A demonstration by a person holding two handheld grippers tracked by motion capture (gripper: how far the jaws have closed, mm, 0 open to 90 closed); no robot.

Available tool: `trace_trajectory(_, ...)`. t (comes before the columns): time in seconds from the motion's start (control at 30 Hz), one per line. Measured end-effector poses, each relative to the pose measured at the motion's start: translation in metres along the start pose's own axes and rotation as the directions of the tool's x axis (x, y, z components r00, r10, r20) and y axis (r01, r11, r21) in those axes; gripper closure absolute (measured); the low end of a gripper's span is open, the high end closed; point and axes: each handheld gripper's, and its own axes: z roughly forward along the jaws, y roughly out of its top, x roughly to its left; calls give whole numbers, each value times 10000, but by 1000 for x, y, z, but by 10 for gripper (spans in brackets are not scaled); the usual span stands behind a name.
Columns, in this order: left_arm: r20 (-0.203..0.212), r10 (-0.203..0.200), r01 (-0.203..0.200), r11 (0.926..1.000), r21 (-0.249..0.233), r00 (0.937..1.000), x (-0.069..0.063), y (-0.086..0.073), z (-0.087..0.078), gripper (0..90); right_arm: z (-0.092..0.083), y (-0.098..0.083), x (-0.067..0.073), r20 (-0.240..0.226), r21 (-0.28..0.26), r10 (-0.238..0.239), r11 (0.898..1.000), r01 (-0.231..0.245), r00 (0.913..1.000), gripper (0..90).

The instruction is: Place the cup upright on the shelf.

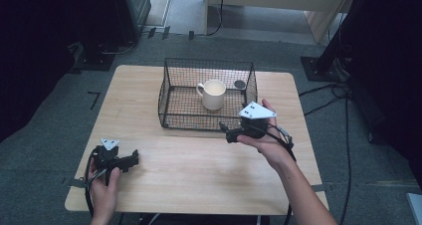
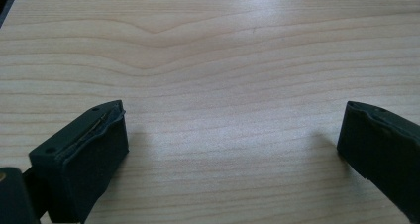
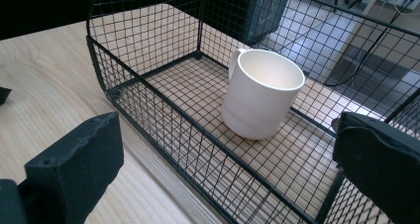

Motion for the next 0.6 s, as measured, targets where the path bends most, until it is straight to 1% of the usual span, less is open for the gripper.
trace_trajectory(0.27,-1,-14,14,10000,-15,10000,0,0,0,0,-15,-13,3,-20,-144,111,9998,-111,9999,0)
trace_trajectory(0.4,-1,-12,12,10000,-16,10000,0,0,0,0,-20,-20,3,29,-121,82,9999,-82,10000,0)
trace_trajectory(0.57,1,8,-8,10000,-7,10000,0,0,0,0,-25,-29,2,44,-91,170,9998,-169,9998,0)
trace_trajectory(0.6,0,8,-8,10000,-7,10000,0,0,0,0,-27,-33,1,87,-64,249,9997,-249,9997,0)
